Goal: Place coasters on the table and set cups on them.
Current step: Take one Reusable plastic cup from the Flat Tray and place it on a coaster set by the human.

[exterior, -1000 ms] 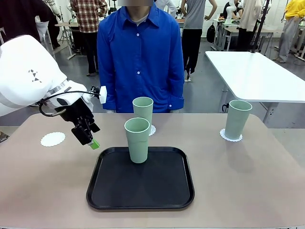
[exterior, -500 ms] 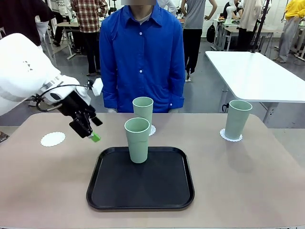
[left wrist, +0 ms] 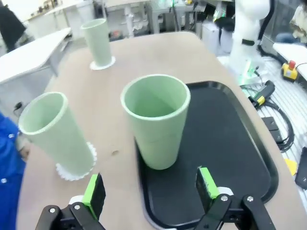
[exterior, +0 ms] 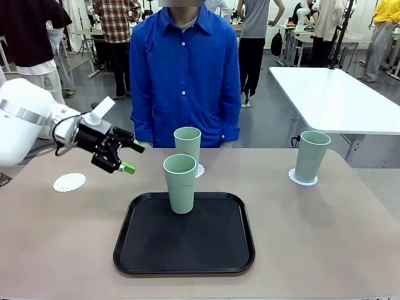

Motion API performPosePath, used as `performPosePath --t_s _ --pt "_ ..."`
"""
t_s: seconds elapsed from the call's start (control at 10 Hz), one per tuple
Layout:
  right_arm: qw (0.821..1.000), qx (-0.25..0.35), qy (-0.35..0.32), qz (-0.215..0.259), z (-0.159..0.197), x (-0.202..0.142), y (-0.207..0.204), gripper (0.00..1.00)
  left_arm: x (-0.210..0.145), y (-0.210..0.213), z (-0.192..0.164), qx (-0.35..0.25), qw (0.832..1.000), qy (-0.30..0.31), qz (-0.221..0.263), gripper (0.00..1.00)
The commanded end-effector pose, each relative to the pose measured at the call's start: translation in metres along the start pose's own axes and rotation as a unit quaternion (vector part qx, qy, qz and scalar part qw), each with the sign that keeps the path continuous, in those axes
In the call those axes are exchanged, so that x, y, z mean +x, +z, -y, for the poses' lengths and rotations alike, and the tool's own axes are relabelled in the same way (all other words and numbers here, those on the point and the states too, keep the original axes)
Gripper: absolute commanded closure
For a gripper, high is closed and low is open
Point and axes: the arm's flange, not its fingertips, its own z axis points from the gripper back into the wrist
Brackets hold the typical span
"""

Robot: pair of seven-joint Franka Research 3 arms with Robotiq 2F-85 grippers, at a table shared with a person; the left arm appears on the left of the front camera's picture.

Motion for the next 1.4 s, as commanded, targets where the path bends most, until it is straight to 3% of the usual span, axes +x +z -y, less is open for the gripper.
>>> performPosePath --t_s 0.0,0.2,0.4,1.2,1.3 --pt "1.0 -0.002 -0.004 -0.003 -0.002 -0.001 0.0 0.0 -0.03 -0.022 0.012 -0.011 0.999 0.035 0.037 0.0" --pt "1.0 -0.002 -0.004 -0.003 -0.002 -0.001 0.0 0.0 -0.043 -0.04 0.037 0.0 0.996 0.061 0.067 0.0" --pt "1.0 -0.002 -0.004 -0.003 -0.002 -0.001 0.0 0.0 -0.04 -0.057 0.056 0.058 0.995 0.041 0.065 0.0" --pt "1.0 -0.002 -0.004 -0.003 -0.002 -0.001 0.0 0.0 -0.038 -0.058 0.051 0.043 0.996 0.053 0.06 0.0" --pt "1.0 -0.002 -0.004 -0.003 -0.002 -0.001 0.0 0.0 -0.037 -0.062 0.045 0.059 0.994 0.045 0.079 0.0"
